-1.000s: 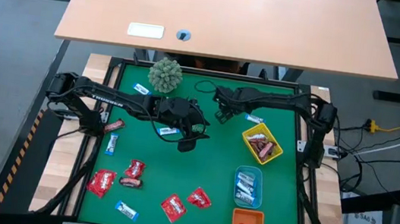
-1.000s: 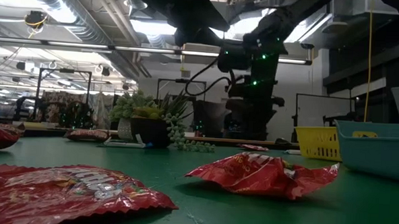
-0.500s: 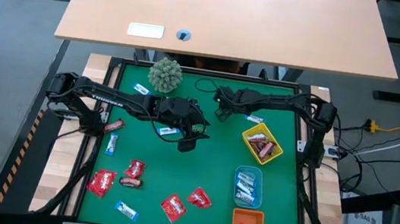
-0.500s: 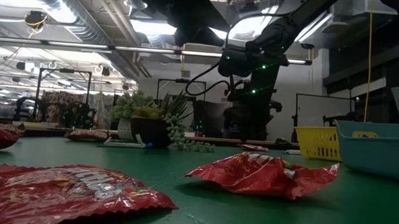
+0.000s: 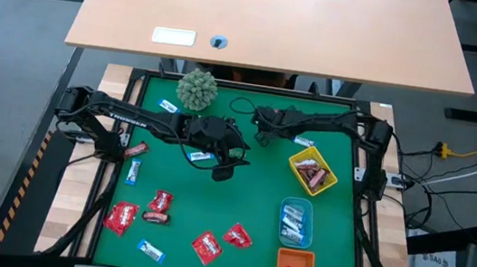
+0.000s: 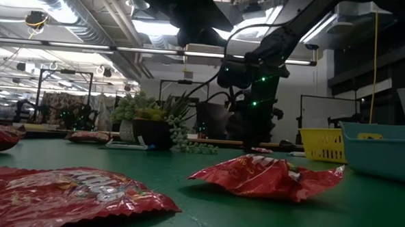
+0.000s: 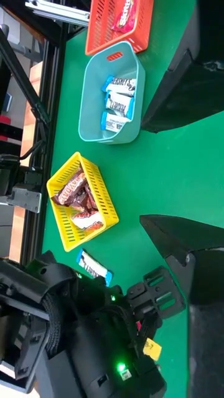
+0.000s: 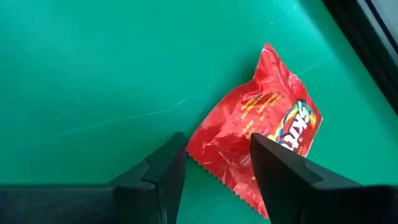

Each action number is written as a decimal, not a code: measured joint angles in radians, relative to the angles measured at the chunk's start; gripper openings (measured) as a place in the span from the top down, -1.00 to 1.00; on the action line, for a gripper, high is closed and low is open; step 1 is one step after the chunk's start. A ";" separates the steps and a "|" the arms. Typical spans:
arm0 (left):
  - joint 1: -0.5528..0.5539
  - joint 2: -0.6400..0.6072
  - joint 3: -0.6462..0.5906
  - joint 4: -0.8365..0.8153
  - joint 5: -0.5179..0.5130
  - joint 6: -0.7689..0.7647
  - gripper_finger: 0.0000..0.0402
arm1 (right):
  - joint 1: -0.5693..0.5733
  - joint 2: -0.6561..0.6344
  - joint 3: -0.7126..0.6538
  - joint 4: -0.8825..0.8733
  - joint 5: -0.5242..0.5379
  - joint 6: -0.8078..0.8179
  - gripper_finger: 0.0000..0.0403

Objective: Sort candy
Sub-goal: Put the red candy into the orange bin, then put the white chocolate into the blue bin

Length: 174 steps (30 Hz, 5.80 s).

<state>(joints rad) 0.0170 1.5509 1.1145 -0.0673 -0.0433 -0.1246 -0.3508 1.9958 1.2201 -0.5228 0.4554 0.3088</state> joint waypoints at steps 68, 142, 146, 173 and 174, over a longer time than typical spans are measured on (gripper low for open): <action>0.001 -0.045 0.000 -0.008 -0.003 0.004 -0.11 | 0.446 -0.305 -0.004 -0.165 -0.523 0.136 1.00; 0.000 -0.043 0.000 0.000 0.000 0.000 -0.11 | 0.628 -0.539 -0.003 -0.483 -0.997 0.204 0.55; 0.000 -0.043 0.000 -0.003 0.000 0.001 -0.11 | 0.485 -0.579 -0.003 -0.607 -0.859 0.021 0.55; 0.000 -0.043 0.000 -0.002 0.000 0.004 -0.11 | -0.182 -0.428 -0.004 -0.478 -0.471 -0.422 0.49; 0.000 -0.043 0.000 -0.002 0.000 0.004 -0.11 | -0.181 -0.419 -0.004 -0.481 -0.472 -0.422 0.44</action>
<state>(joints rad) 0.0174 1.5082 1.1141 -0.0689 -0.0433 -0.1207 -0.5313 1.5769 1.2163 -1.0041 -0.0170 -0.1134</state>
